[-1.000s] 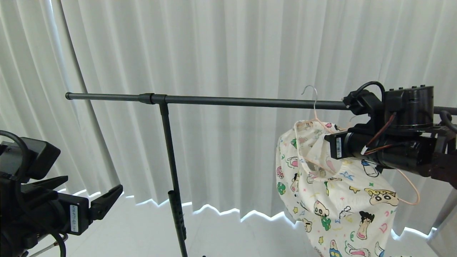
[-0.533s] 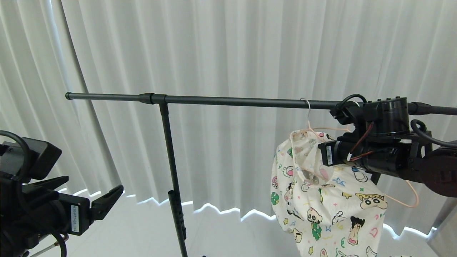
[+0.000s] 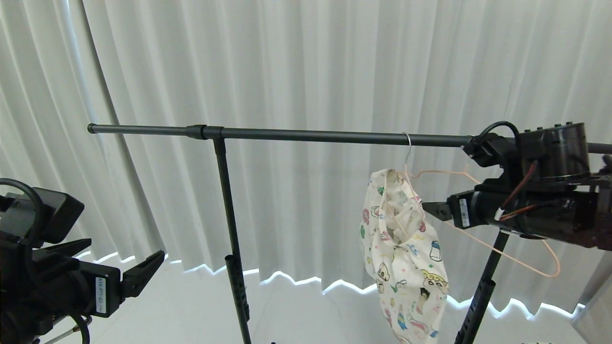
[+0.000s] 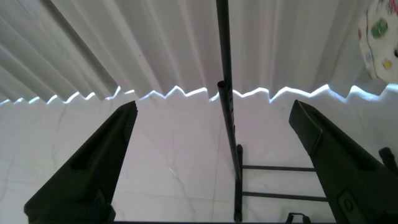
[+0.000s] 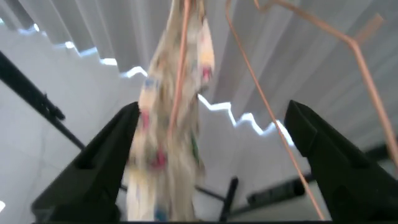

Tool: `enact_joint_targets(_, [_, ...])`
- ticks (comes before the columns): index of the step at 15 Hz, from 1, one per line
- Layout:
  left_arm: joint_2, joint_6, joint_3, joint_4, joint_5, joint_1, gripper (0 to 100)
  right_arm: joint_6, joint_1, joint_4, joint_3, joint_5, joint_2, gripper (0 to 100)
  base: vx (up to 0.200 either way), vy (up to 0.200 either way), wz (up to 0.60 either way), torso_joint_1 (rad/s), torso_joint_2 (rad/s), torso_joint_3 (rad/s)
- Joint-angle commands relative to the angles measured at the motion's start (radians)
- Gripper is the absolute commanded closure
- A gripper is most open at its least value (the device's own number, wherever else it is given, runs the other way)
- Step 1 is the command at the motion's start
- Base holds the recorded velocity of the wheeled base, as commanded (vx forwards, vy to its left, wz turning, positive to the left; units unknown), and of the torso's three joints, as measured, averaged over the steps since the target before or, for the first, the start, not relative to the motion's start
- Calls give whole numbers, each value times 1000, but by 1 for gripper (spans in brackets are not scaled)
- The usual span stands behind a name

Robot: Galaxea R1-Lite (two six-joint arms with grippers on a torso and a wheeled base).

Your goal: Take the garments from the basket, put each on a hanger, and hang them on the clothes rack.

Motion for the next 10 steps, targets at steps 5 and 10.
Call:
enact_joint_targets(5, [-21,3,6,0,5,17,0,-166,-145,293,167,-13,-442,0,-200,0,0,6,4,5])
enact_joint_targets(10, [-71,38,-3,0,7,97,0,-243,-311,292,256,-7,-526,0,-200,0,0,-8,0,7])
